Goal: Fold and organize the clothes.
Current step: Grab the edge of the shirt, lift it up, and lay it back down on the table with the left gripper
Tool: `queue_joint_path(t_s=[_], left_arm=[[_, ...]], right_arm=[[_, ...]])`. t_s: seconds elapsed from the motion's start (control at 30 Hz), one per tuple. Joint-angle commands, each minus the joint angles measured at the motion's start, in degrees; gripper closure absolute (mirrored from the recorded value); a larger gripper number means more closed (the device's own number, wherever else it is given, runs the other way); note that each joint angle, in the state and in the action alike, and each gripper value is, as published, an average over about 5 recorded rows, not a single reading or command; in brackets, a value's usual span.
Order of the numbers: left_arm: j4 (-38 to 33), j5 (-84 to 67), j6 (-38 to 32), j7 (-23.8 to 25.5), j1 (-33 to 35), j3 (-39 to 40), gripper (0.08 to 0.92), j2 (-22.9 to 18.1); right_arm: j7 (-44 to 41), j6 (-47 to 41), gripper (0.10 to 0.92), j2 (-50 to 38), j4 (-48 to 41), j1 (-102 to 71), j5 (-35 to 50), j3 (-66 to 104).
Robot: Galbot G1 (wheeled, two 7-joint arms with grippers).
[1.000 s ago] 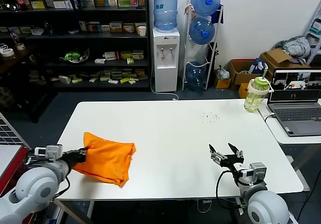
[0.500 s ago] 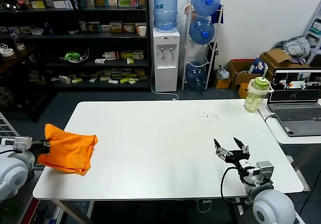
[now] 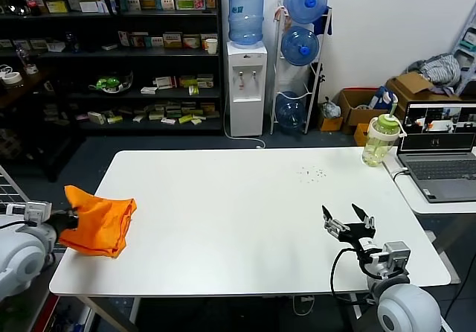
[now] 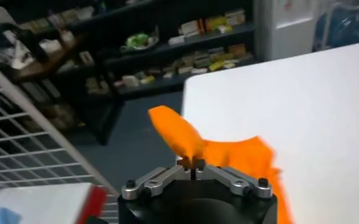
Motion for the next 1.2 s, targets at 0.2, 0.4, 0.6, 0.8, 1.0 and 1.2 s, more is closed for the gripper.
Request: queue_joint_path(t_s=[0.2,0.4,0.6,0.8,1.0,1.2], left_arm=[[-4.8,-23.2,0.7,-20.4,-43.3,42.8,0.897,-36.7],[3.6,-21.0,1.4,-19.4,-47.1,46.8,0.897,-43.3],[4.9,-20.4,1.5,-19.4,-47.1,48.4,0.897,-44.1],[6.5,-19.2,1.2,-20.0,-47.1,49.5,0.897,-45.8],[8.7,-17.6,0.7,-20.2,-47.0,49.6,0.897,-47.8],[11.4,-17.1,0.4,-20.7,-47.8,49.9,0.897,-52.1]], right_arm=[[2.2,-2.1,0.203,5.3,1.4,-5.4,-2.3,3.5],[2.8,-2.9,0.203,6.1,2.4,-8.0,-2.1,6.2],[2.9,-3.1,0.203,5.6,1.7,-7.5,-1.7,6.2],[3.1,-3.3,0.203,5.4,1.2,-5.8,-1.5,4.2],[3.0,-3.3,0.203,5.0,0.8,-5.4,-1.3,3.9],[2.9,-3.3,0.203,4.9,0.6,-5.2,-1.2,3.9]])
